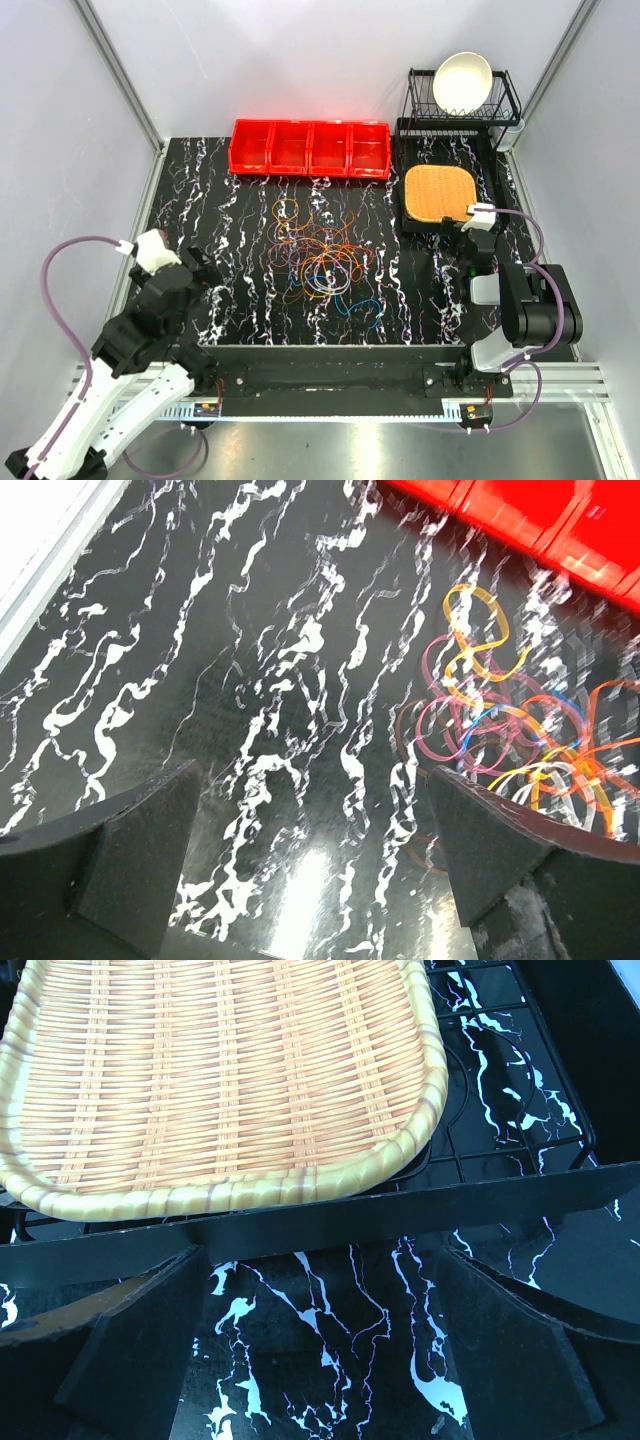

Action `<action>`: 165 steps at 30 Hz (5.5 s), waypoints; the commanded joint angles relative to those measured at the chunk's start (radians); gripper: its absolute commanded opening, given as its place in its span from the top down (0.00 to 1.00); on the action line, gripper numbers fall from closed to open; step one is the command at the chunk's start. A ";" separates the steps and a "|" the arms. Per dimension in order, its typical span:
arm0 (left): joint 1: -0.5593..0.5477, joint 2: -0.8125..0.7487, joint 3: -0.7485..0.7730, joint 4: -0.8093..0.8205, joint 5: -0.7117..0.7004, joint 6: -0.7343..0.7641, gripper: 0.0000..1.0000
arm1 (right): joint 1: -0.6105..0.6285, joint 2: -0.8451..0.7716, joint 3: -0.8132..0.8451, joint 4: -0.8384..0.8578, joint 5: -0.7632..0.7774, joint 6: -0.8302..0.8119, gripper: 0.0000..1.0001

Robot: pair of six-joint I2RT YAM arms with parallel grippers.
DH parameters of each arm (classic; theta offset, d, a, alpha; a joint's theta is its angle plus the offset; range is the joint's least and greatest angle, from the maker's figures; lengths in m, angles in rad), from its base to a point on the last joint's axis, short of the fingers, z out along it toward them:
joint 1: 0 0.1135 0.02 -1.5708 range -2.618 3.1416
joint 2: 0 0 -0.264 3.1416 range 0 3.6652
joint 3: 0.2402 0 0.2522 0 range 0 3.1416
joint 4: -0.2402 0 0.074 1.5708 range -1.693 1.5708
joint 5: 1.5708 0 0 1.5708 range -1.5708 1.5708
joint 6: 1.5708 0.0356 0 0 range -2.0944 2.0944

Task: Untangle the cables

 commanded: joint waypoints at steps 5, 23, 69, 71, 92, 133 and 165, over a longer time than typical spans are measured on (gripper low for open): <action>-0.003 -0.068 -0.032 0.252 0.121 0.144 0.01 | 0.000 -0.002 0.027 0.126 -0.008 0.009 0.00; -0.001 0.116 -0.017 0.201 0.386 0.267 0.01 | 0.000 0.000 0.030 0.119 -0.009 0.012 0.00; 0.004 0.051 -0.037 0.201 0.377 0.262 0.01 | 0.865 -0.281 0.584 -1.506 -0.073 0.634 0.24; 0.004 0.045 -0.042 0.201 0.376 0.261 0.01 | 0.896 -0.244 0.599 -1.539 -0.057 0.621 0.27; 0.003 0.034 -0.043 0.198 0.371 0.264 0.01 | 0.991 0.115 0.728 -1.477 -0.040 0.500 0.45; 0.002 0.105 -0.005 0.399 0.595 0.187 0.05 | 1.019 -0.071 1.543 -1.761 -0.313 0.294 1.00; -0.151 0.405 -0.178 1.066 0.522 0.258 0.01 | 1.019 -0.043 1.773 -1.812 -0.405 0.346 1.00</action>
